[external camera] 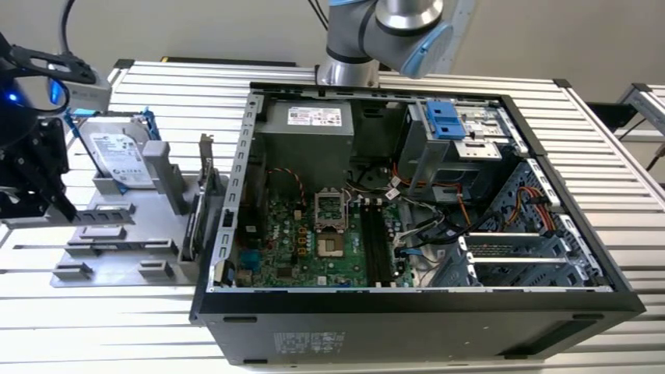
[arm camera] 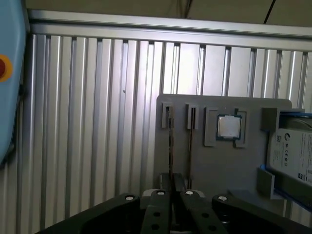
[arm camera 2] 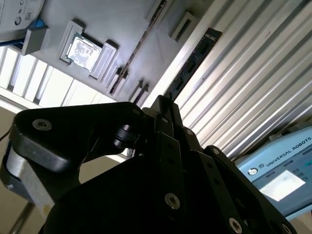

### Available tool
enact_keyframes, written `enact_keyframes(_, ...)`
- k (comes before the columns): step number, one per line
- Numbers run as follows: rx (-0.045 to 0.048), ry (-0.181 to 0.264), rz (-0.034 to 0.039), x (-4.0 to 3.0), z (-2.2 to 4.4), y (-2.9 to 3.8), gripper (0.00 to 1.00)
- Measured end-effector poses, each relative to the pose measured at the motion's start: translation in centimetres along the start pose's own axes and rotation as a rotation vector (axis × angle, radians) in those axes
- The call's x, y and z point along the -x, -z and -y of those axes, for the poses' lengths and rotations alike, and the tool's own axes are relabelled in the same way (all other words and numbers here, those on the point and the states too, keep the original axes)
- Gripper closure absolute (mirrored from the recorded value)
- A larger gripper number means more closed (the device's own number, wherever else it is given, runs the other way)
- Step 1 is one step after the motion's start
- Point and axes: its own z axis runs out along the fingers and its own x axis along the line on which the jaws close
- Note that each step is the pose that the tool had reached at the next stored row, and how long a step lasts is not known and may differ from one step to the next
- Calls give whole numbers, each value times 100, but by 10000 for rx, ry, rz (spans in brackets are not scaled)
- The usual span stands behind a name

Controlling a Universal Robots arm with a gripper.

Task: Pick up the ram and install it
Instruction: 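Pick up the ram and move it above insertion slot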

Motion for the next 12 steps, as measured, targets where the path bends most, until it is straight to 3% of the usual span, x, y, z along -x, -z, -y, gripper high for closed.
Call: enact_keyframes(12,0,-1,0,0,-2,110,100)
